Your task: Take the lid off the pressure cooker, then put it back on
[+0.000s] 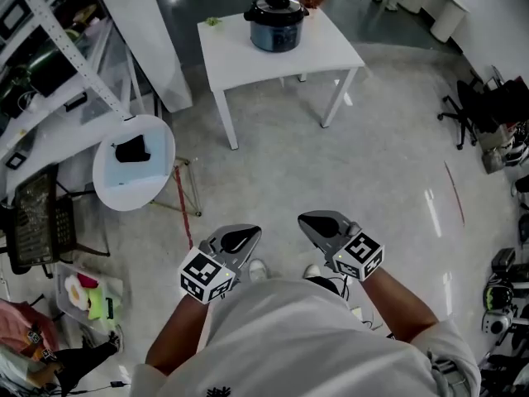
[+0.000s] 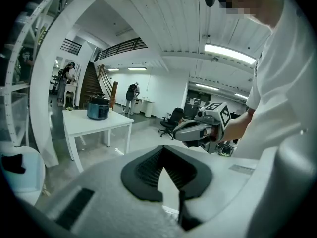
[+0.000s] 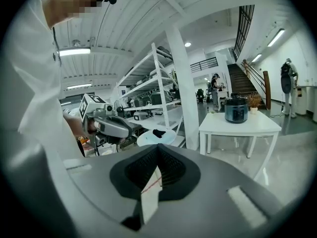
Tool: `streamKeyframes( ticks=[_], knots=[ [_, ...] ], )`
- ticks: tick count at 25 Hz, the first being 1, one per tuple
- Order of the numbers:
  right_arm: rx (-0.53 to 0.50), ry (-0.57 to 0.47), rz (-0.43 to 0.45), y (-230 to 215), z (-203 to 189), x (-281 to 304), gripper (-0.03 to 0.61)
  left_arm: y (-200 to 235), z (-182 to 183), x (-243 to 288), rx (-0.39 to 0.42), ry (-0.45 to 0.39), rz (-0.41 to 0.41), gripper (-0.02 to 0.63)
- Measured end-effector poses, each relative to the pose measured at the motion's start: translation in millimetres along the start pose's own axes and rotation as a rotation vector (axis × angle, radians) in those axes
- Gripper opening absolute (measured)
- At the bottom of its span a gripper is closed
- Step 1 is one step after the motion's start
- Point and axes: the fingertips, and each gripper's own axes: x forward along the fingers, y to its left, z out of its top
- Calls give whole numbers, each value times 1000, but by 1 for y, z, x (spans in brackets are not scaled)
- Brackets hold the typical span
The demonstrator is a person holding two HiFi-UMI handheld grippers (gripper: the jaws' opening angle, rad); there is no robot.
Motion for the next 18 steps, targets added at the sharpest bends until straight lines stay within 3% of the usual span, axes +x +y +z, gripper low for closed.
streamKeyframes(
  ticks=[11,13,16,18],
  knots=[
    [48,-16,-58,19,-6,18,19,14,-17,-24,10,4,-68,7],
    [47,-7,-55,21,-6,22,63,20,-18,-24,4,1,-68,59],
    [46,5,-54,17,-6,24,64,26,-14,-17,-5,-4,-72,126],
    [51,3,-52,9,-5,25,63,31,-9,-10,0,-11,-74,136]
  ],
)
